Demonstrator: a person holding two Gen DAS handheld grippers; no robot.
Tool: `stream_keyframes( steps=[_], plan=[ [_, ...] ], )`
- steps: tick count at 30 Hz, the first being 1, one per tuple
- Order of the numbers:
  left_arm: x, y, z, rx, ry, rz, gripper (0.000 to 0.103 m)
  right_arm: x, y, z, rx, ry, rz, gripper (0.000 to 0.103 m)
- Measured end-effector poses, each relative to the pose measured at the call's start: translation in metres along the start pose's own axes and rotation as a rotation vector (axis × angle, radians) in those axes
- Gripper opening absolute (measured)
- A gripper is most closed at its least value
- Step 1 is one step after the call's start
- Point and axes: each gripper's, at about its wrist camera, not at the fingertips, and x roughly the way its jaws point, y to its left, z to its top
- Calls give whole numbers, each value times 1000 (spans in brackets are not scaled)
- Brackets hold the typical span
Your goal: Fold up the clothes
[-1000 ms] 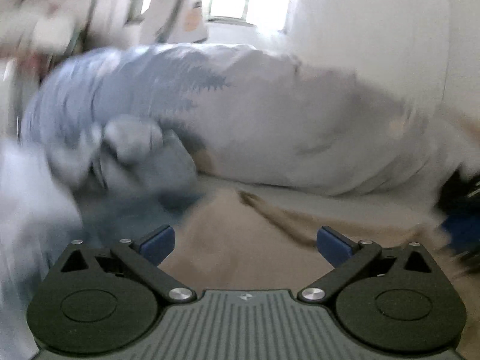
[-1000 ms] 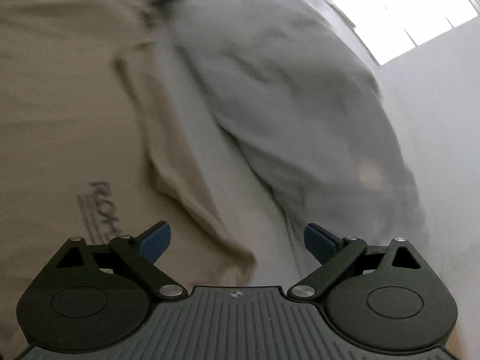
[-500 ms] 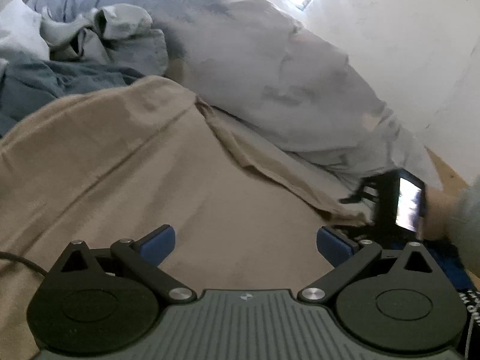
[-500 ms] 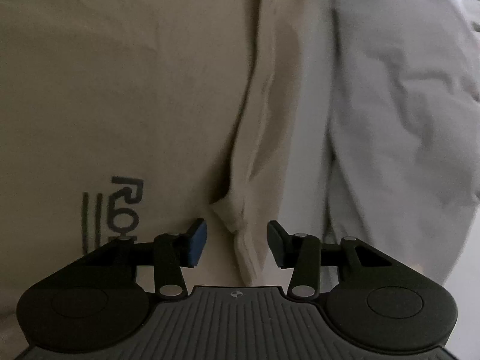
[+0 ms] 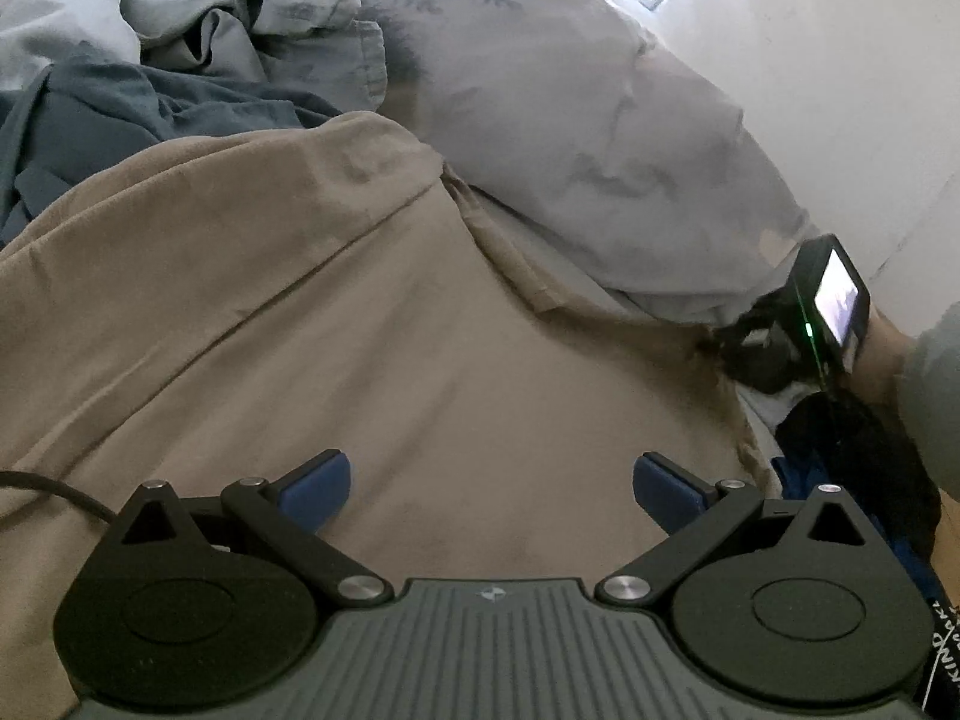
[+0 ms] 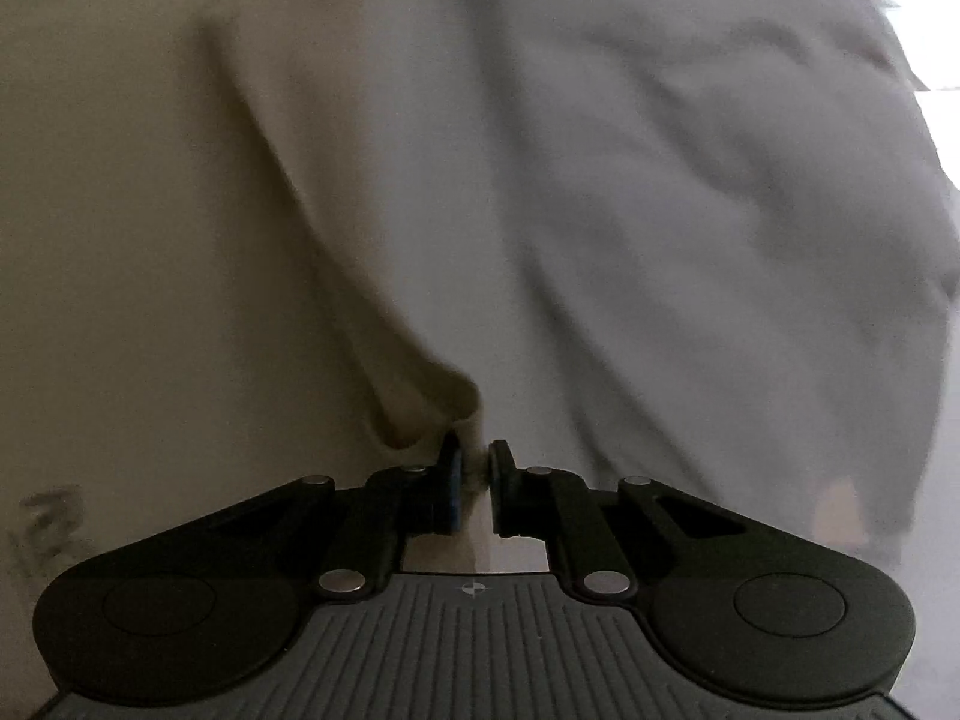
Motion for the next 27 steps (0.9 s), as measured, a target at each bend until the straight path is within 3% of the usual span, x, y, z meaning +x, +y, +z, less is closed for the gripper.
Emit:
stream_keyframes(
  steps=[5, 6, 8, 9, 10, 12, 13, 15, 17, 18, 22, 27],
  plan=[
    [-1, 1, 1, 3, -6, 6, 103, 30, -30, -9, 204, 73, -84, 14],
    [0, 0, 1, 5, -5, 5, 103, 40, -31, -11, 229, 124, -140, 21],
    [1, 0, 1, 7, -3, -1, 103, 44, -30, -16, 298, 157, -224, 44],
    [1, 0, 2, 8, -2, -1, 103, 41, -29, -17, 337, 142, -244, 67],
    [0, 0, 2, 9, -3, -1, 103, 31, -28, -18, 376, 95, -245, 70],
    [-1, 0, 2, 4, -6, -3, 103, 9, -23, -17, 441, -5, -239, 66],
    [-2, 0, 3, 2, -8, -4, 103, -6, -19, -13, 448, -69, -221, 56],
    [-3, 0, 4, -4, -11, -6, 103, -39, -3, -6, 413, -214, -113, 45],
    [-5, 1, 5, -14, -15, -11, 103, -67, 12, 5, 350, -325, 78, 21],
    [-6, 1, 6, -19, -18, -14, 103, -77, 20, 12, 309, -354, 154, 0],
    [-10, 2, 9, -38, -28, -19, 103, -89, 44, 43, 132, -324, 279, 0],
    [-14, 6, 15, -64, -36, -37, 103, -74, 50, 64, 60, -232, 310, 0]
  ],
)
